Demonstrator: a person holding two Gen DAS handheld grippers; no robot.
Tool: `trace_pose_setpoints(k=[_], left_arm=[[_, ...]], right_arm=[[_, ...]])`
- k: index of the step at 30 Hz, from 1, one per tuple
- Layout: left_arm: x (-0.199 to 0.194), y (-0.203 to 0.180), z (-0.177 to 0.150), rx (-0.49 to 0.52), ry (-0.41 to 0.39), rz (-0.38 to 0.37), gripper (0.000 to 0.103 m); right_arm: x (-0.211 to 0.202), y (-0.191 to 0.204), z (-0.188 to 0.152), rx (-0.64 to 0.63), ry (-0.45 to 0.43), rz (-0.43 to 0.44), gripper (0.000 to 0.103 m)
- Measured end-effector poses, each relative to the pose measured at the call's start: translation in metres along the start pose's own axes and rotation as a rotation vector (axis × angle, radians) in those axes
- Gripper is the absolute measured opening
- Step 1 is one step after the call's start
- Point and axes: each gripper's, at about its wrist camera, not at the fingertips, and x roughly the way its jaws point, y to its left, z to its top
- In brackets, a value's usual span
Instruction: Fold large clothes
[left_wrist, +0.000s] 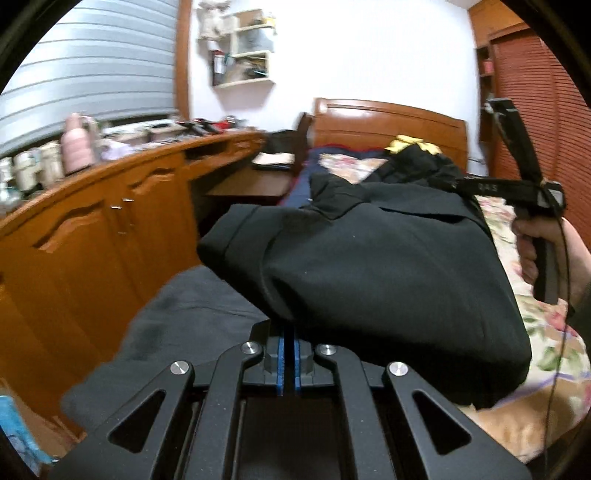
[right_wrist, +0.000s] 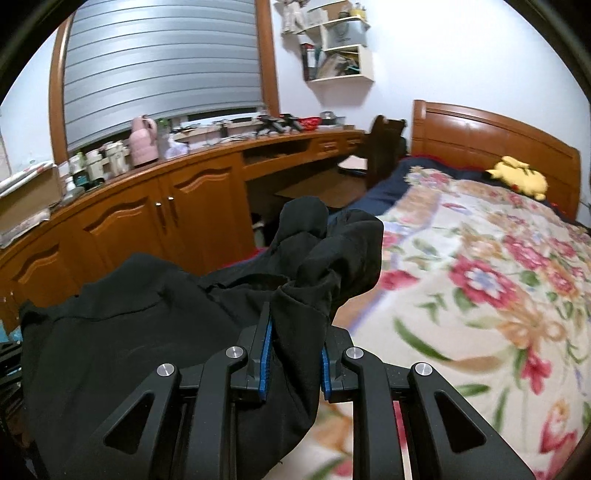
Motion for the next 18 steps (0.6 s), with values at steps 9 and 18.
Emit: trace_pose_setpoints(k=[9, 18], left_arm=[[-0.015, 0.077, -0.005, -0.109, -0.016, 0.154, 0.004], [-0.010, 0.092, -0.046, -0.119, 0.069, 0.236, 0.004]], right_arm=[[0.055, 0.049, 0.004, -0.047, -0.041, 0.126, 0.020], [0.123, 0.047, -0.034, -0.044, 0.076, 0.129, 0.027]])
